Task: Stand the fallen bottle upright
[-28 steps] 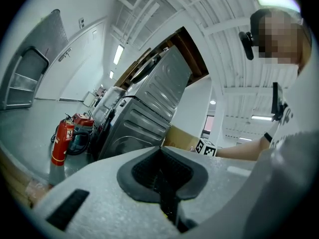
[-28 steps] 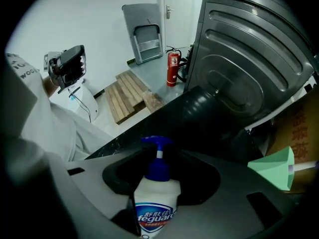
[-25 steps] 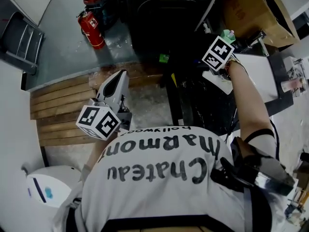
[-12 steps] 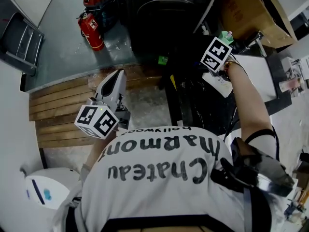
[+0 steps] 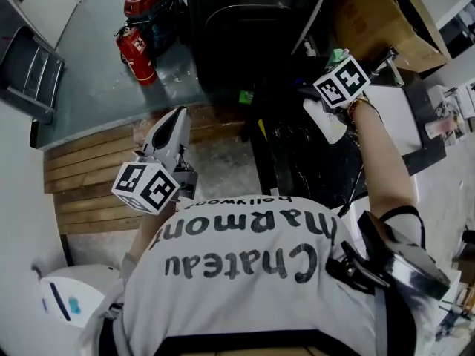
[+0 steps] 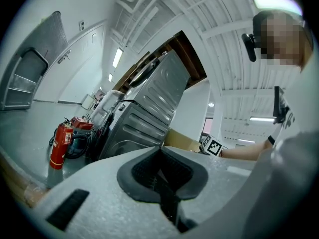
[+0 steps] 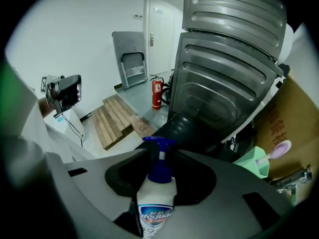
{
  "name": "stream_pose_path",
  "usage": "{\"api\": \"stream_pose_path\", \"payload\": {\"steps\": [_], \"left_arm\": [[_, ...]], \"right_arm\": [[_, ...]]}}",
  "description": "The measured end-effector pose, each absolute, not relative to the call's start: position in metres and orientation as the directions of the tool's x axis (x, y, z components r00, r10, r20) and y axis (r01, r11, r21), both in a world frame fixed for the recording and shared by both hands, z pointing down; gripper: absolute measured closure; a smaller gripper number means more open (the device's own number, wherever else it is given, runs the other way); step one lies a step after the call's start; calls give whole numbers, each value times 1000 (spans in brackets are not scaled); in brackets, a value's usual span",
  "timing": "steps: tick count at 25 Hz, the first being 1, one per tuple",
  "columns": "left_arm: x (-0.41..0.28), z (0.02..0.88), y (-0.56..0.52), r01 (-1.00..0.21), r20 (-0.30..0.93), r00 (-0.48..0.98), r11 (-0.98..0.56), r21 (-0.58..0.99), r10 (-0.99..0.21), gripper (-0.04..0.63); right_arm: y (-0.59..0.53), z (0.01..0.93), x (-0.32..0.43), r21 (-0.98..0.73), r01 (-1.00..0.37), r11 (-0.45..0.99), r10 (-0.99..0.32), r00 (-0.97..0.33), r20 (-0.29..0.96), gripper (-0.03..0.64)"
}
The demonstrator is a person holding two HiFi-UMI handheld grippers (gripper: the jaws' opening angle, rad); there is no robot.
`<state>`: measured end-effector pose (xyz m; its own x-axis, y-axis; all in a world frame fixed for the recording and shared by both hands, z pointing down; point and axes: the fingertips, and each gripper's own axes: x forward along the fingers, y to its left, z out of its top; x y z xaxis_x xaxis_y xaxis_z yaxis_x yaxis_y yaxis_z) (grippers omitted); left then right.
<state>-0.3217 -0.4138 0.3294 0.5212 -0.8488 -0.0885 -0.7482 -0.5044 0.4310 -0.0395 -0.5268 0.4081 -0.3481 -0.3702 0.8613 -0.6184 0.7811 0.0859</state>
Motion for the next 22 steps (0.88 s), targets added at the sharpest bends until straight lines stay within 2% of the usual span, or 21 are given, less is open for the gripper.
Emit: {"api": "stream_pose_path", "payload": {"steps": [11, 22], "left_arm": [[-309, 322, -411, -739, -99, 544, -532, 413, -833, 581], [-309, 326, -393, -764, -53, 525, -498, 410, -850, 581]], "right_arm": [[-529, 359, -8, 149, -737, 659, -616, -416, 669, 489], [-514, 325, 29, 196, -840, 505, -813, -388, 433, 489]]}}
